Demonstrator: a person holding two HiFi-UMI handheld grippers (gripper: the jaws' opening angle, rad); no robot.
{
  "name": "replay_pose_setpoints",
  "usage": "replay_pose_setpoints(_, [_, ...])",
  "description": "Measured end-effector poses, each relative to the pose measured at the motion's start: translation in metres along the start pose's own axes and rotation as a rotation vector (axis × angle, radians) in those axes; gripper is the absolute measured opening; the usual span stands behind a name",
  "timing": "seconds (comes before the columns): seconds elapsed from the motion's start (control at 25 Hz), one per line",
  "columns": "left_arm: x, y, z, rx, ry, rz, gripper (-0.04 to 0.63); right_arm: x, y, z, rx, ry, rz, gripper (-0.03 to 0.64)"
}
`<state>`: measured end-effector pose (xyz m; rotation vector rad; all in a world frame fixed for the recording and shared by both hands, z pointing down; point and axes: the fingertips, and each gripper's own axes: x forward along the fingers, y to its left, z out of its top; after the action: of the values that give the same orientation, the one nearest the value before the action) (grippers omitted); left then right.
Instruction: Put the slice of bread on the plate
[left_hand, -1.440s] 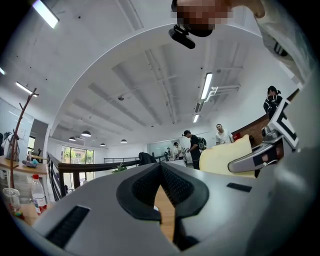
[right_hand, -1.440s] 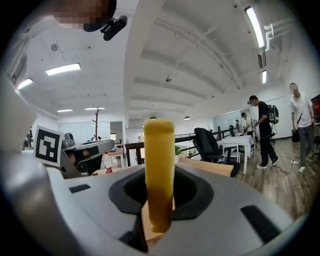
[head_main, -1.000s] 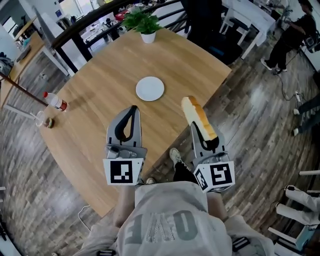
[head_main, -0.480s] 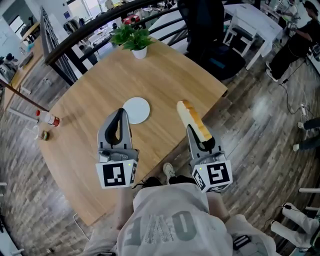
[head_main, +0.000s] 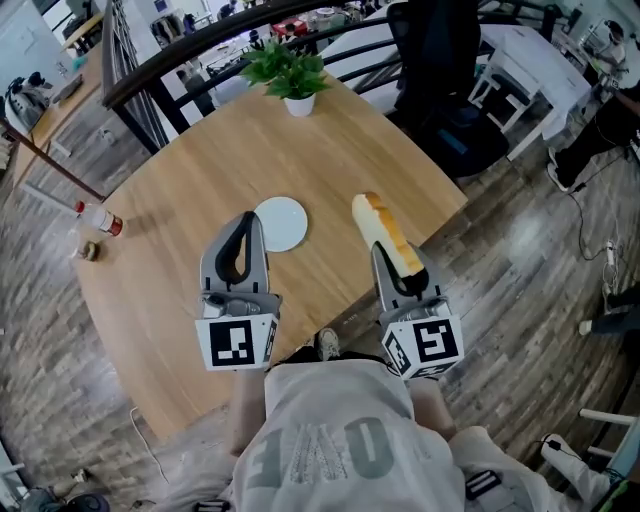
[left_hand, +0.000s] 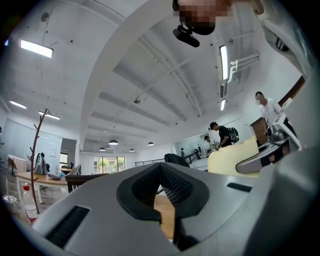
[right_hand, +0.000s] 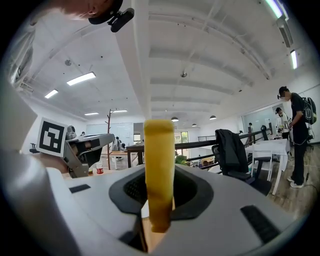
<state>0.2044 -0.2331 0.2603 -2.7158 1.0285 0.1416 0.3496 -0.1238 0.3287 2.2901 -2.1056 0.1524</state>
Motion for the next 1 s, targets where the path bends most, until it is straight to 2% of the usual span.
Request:
replay_pose_setpoints(0.16, [-0.004,0.012,-0.005,-0.012,0.020,0.036,0.008,0.020,0.007,0.007,-0.062,0.000,0.044,0.091])
replay_pose_setpoints(0.48, [-0.025,0.046,-0.028,-0.038,0.076,0.118,0.008,0.082,0.051,0.003,-0.342,0.030,0.163,0.091])
replay_pose_setpoints(0.64, [-0.035,0.059,-0.051,-0.087,0.162,0.160,0.008,0.113,0.069,-0.013,-0.530,0.094,0.197,0.091])
replay_pose_setpoints(1.0, [-0.044,0.078,-0.091,-0.144,0.244,0.192,0.008,0.163,0.102,-0.061,-0.988,0.142,0.251,0.091])
